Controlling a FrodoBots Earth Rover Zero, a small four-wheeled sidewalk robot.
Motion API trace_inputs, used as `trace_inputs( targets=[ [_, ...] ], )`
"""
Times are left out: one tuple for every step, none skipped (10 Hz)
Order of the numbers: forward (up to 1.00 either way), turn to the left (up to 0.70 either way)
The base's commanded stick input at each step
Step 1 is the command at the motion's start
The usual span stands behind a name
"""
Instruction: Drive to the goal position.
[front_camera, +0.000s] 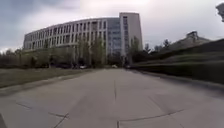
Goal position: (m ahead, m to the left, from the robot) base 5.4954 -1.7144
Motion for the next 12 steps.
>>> trace_inputs(
  targets=[
    [1.0, 0.0],
    [1.0, 0.0],
    [1.0, 0.0],
    [1.0, 0.0],
    [1.0, 0.0],
    [1.0, 0.0],
    [1.0, 0.0],
    [1.0, 0.0],
    [1.0, 0.0],
    [1.0, 0.0],
    [1.0, 0.0],
    [1.0, 0.0]
  ],
)
